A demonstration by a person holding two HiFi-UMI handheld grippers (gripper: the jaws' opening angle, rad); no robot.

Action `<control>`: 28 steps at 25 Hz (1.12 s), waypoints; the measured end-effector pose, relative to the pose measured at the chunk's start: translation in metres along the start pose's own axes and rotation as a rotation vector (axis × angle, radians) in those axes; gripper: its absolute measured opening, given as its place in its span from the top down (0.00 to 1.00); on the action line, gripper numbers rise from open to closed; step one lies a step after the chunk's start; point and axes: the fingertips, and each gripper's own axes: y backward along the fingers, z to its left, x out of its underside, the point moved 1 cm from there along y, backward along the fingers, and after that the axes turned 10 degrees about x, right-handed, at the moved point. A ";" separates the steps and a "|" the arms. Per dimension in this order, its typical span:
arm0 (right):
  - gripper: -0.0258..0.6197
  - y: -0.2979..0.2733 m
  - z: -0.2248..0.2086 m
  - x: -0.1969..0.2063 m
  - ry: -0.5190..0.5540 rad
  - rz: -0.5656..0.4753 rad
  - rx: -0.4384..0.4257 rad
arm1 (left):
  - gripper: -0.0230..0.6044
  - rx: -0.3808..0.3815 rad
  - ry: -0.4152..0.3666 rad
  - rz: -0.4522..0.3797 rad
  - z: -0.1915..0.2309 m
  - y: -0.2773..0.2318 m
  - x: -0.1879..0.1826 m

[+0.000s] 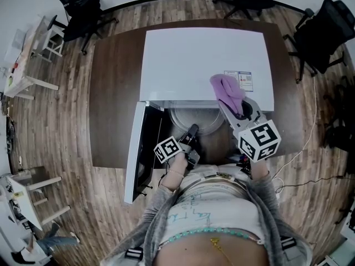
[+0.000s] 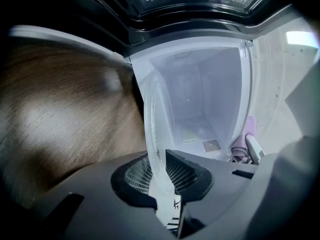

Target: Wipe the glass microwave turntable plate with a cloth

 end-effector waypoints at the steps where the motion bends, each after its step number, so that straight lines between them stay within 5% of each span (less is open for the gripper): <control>1: 0.75 0.000 0.000 0.001 0.000 -0.001 0.000 | 0.86 0.001 -0.003 -0.002 0.000 0.001 0.001; 7: 0.75 0.004 0.003 -0.002 0.033 -0.015 -0.036 | 0.86 -0.003 -0.010 -0.006 -0.001 0.000 0.001; 11: 0.76 0.017 0.039 0.003 0.252 0.015 -0.186 | 0.86 -0.002 -0.010 -0.008 -0.001 -0.001 0.001; 15: 0.76 0.013 0.069 0.039 0.353 0.141 -0.305 | 0.86 0.002 -0.017 -0.012 -0.001 -0.001 0.000; 28: 0.77 -0.044 0.068 0.122 0.561 0.431 -0.161 | 0.85 0.006 -0.038 -0.005 0.000 0.015 0.001</control>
